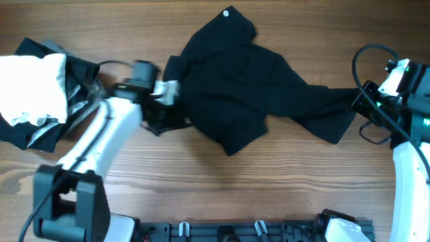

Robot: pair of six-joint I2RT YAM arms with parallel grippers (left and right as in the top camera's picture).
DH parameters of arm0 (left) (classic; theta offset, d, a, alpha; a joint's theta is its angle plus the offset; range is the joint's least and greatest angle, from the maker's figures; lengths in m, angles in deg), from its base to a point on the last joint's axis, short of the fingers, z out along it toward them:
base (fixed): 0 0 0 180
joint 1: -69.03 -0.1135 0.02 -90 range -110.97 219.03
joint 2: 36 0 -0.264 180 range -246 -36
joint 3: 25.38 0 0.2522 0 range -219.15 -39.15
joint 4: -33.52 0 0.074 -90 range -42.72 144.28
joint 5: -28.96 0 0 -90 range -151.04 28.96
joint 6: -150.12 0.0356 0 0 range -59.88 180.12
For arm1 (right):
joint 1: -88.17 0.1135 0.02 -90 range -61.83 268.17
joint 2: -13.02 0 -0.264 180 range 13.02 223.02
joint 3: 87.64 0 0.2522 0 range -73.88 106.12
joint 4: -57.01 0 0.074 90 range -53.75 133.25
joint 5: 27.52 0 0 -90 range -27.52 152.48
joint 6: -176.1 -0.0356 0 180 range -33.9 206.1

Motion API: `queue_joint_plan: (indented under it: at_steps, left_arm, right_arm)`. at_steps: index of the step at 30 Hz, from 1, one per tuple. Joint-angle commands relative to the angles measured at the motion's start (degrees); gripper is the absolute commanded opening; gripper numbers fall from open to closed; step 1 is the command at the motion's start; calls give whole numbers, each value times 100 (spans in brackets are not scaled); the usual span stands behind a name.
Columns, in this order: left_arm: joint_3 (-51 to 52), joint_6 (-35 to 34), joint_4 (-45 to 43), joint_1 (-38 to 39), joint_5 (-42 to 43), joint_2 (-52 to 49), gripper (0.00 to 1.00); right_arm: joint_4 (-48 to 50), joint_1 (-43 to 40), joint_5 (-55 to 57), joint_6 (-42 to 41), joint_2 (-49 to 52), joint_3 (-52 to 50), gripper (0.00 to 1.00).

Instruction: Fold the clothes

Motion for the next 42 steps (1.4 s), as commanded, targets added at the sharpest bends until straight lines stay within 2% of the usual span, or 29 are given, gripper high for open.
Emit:
queue_joint_plan:
  at_steps: [1,7,11,25,32,37,42]
  left_arm:
    - [-90,-798,-490,885,-74,-444,60]
    - [-92,-1987,-1438,1729,155,-1217,55]
    - [-92,-2494,-1523,2028,337,-1646,55]
    - [-92,-2588,-887,2079,245,-1790,55]
    - [-92,-3130,-962,2085,-267,-1794,55]
    - [-92,-3477,-1331,2105,-481,-1875,38]
    - [-92,-3475,-1340,2149,-350,-1987,25]
  right_arm:
    - [0,-2,50,-22,205,48,4]
    - [4,-2,52,-17,267,48,4]
    - [2,-2,52,-15,267,48,4]
    - [26,-2,52,-11,267,48,4]
    - [44,-2,55,-11,267,48,4]
    - [52,-2,55,-11,267,48,4]
    - [87,-2,52,-11,267,48,4]
